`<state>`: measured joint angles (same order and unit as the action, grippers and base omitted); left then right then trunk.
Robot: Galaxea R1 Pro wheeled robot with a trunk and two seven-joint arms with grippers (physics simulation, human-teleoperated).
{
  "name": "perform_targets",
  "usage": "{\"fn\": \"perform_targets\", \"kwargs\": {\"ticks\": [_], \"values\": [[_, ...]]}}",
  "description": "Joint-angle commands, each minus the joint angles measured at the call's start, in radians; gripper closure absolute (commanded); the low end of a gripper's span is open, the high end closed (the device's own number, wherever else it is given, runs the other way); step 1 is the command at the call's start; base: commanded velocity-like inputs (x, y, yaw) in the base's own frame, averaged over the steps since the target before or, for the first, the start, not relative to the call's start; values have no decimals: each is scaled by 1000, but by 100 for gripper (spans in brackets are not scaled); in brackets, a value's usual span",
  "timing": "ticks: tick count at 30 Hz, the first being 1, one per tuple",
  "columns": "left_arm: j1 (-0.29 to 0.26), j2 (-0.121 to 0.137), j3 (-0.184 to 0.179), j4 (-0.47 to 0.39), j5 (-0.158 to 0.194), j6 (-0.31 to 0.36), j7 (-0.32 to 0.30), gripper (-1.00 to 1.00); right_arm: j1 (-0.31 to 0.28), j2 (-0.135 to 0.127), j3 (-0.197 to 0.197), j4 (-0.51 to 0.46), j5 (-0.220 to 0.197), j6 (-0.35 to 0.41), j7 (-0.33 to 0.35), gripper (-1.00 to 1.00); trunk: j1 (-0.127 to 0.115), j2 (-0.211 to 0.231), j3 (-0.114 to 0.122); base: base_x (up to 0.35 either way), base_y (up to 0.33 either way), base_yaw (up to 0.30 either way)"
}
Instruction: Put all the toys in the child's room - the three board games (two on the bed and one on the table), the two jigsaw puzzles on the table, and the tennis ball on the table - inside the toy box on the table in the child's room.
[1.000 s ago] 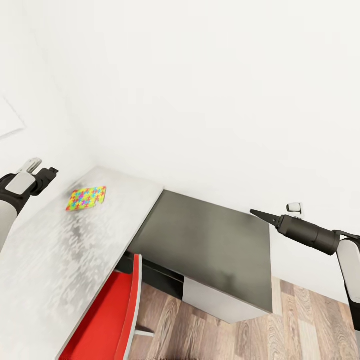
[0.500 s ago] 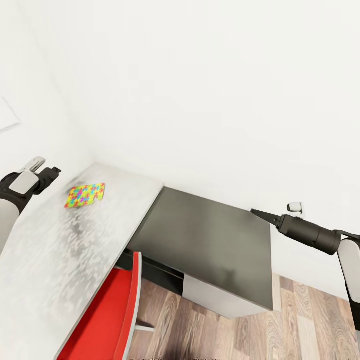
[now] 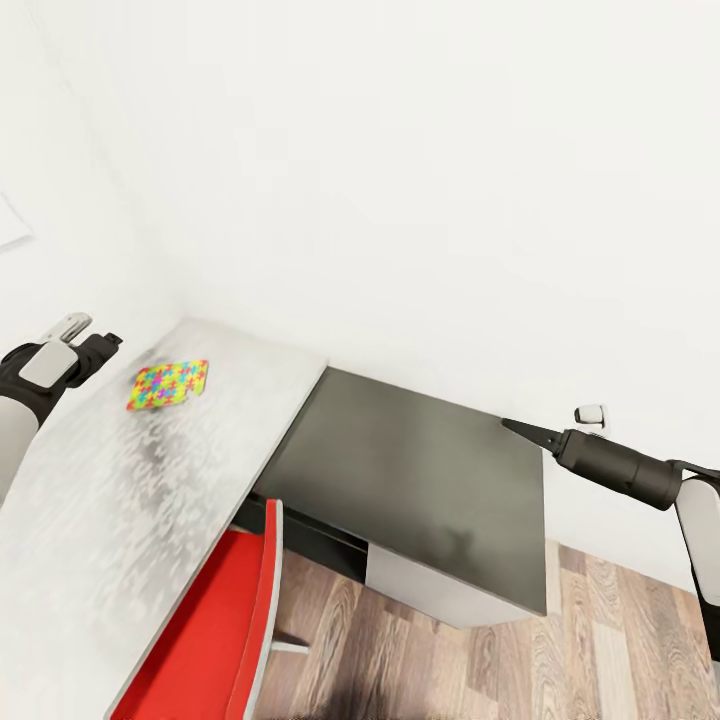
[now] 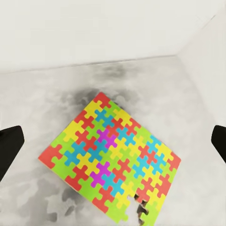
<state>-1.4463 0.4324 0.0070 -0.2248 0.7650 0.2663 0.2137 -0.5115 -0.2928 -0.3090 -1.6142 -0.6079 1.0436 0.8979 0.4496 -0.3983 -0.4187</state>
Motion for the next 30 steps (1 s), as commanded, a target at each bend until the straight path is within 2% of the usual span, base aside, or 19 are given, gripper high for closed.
{"fn": "perform_targets", "kwargs": {"ticks": [1,24,30], "values": [[0,0,0,-2,5,5,6,-100,-1,0,-1,0,4,4,6,-100,0,-2,-3,0,0,0],[-1,6,1,-2,5,5,6,-100,-1,0,-1,0,3,4,6,-100,0,-2,-41,0,0,0],[-25,4,2,-2,5,6,6,-100,-1,0,-3,0,3,4,6,-100,0,-2,-51,0,0,0]]}}
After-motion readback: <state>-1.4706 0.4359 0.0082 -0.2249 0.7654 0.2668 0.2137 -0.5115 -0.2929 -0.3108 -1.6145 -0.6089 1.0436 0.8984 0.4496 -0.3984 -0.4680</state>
